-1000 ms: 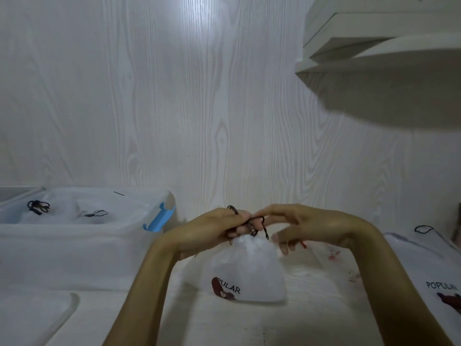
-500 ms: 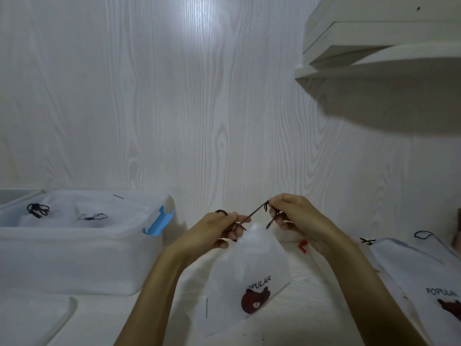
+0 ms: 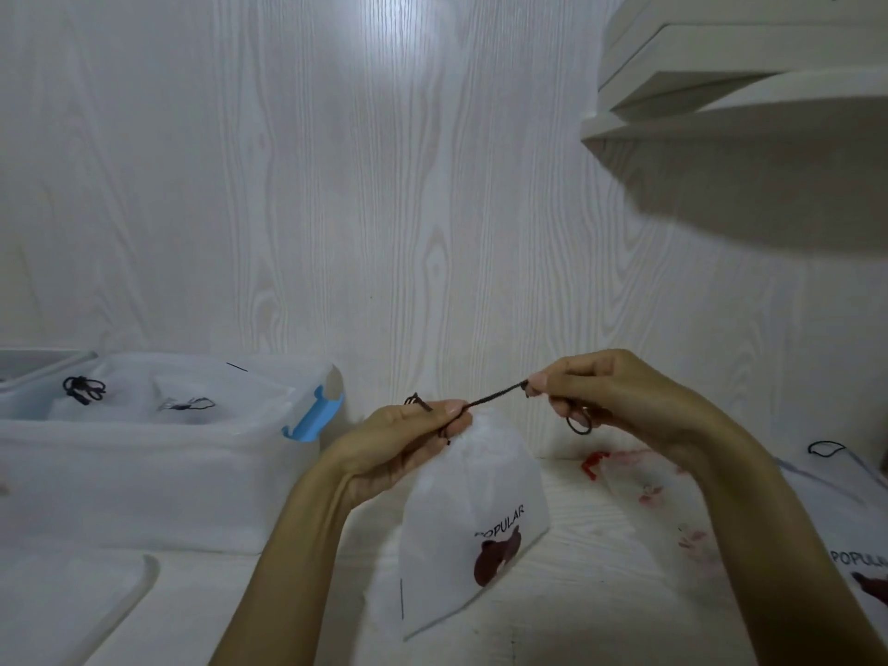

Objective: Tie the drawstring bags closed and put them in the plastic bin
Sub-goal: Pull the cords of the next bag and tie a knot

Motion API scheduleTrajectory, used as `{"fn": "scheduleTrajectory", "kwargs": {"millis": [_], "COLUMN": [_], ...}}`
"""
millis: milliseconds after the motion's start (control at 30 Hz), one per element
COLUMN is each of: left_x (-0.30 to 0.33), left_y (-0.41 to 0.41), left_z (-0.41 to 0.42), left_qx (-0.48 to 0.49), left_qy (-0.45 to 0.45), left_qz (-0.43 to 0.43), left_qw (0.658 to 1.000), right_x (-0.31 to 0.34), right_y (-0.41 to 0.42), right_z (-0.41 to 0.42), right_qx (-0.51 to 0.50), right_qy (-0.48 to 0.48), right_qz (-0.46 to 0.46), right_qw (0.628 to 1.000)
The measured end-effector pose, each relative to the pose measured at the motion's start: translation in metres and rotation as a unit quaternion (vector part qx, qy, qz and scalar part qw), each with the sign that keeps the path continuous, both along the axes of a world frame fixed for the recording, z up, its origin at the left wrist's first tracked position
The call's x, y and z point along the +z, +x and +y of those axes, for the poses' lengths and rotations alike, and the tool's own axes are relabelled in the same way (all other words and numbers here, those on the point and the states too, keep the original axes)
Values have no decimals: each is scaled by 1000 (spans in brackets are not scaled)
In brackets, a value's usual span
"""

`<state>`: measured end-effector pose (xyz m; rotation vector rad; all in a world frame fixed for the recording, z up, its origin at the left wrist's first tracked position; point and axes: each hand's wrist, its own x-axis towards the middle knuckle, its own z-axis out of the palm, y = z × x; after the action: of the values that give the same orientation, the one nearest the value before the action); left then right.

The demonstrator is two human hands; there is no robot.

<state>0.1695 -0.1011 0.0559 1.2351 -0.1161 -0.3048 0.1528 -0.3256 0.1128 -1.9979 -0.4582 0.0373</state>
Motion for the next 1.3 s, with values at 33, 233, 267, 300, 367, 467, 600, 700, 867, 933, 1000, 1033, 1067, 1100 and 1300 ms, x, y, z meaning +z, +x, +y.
{"fn": "scheduleTrajectory", "kwargs": {"millis": [33,233,267,300,367,467,600,700,867,933,1000,1033,1067,1100,1300], "left_x": [0,3,4,5,6,9,12,16,17,14,9,7,4,2,2], "left_y": [-1,-5,-6,-7,-9,-12,-13,-13,-6,-4,-3,-2,-1,0,0], "left_z": [1,3,3,3,2,3,6,3,4,1,-7,-11,-14,-16,-16], "left_qx": [5,-6,-14,-22,-35,-36,4,33,106,147,204,236,265,287,287], "left_qy": [-1,74,93,107,122,144,201,254,296,300,297,294,293,294,275], "left_qz": [-4,-48,-54,-61,-73,-95,-134,-180,-255,-275,-291,-298,-303,-307,-327], "left_qw": [1000,996,994,992,989,984,970,950,914,901,887,877,867,858,857], "right_x": [2,0,-2,-5,-13,-26,-31,-33,-28,-26,-25,-25,-26,-27,-32], "right_y": [-4,-9,-5,-1,6,11,17,16,14,12,11,12,13,14,22], "right_z": [-3,0,3,8,18,31,28,28,30,34,38,40,41,41,38], "right_qx": [37,78,26,-6,17,92,42,17,0,6,6,2,-4,-13,-35], "right_qy": [-49,-285,-256,-224,-206,-210,-128,-78,-44,-40,-39,-38,-37,-36,33], "right_qz": [13,-12,-59,-110,-163,-125,-82,-50,-17,-21,-34,-38,-41,-40,95], "right_qw": [998,955,965,968,965,965,987,996,999,999,999,999,998,998,994]}}
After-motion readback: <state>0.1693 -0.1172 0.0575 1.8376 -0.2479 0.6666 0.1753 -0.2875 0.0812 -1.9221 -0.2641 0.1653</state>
